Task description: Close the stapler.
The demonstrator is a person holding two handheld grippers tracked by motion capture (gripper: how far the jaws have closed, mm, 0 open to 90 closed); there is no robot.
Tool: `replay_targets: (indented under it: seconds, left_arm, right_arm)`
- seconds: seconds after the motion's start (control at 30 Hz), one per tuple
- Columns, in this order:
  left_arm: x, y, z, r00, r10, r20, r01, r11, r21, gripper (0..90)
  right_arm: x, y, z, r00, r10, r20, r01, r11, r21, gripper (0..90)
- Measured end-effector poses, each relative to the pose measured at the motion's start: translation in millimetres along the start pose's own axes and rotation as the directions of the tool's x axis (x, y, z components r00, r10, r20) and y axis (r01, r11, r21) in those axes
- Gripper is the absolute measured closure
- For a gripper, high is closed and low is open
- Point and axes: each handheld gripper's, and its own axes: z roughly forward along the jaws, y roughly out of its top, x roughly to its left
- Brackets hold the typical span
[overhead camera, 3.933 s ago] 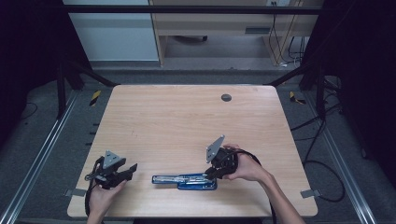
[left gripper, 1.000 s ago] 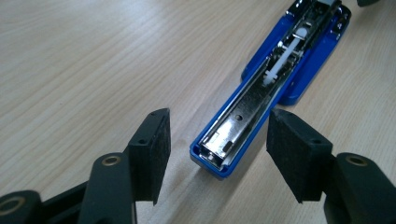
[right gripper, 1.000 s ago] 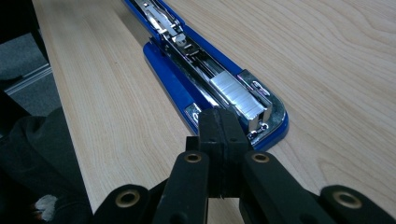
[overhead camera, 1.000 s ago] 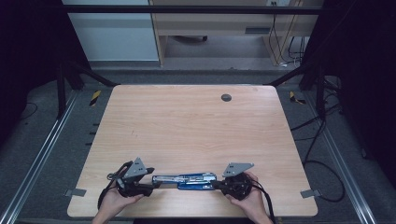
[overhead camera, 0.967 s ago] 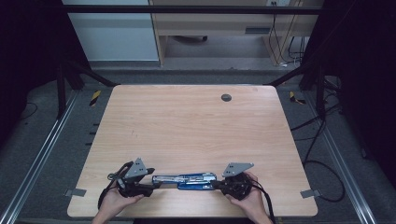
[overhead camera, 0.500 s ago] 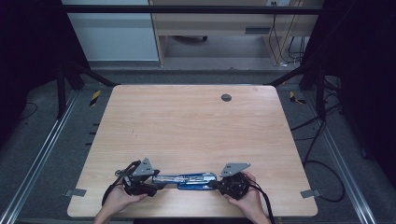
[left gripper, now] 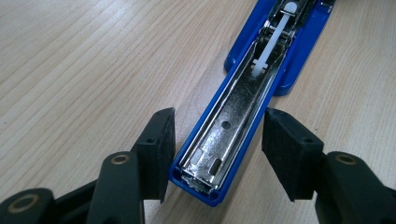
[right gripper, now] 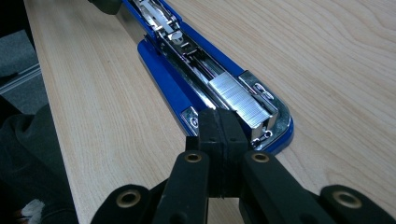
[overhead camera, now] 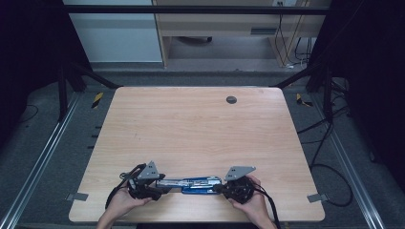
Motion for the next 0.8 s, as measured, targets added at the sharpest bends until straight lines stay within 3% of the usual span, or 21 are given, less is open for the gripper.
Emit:
replay_targets:
  seconds: [0.23, 0.5, 0.8]
  left_arm:
    - [0.7, -0.1, -0.1, 0.9999, 0.014, 0.005, -0.014, 0.9999, 0.002, 46.4]
    - [6.8, 4.0, -1.3, 0.9967, 0.068, 0.044, -0.070, 0.9963, 0.049, 49.4]
    - [12.6, 10.0, -3.3, 0.9869, 0.134, 0.090, -0.143, 0.9839, 0.106, 53.4]
  right_arm:
    - [0.0, 0.1, 0.4, 1.0000, 0.001, -0.002, -0.001, 1.000, -0.001, 90.0]
    - [-0.3, 0.1, 0.7, 1.0000, 0.003, -0.005, -0.003, 1.000, -0.003, 90.0]
    - [-0.5, 0.3, -0.3, 1.0000, -0.002, -0.006, 0.002, 1.000, 0.005, 90.0]
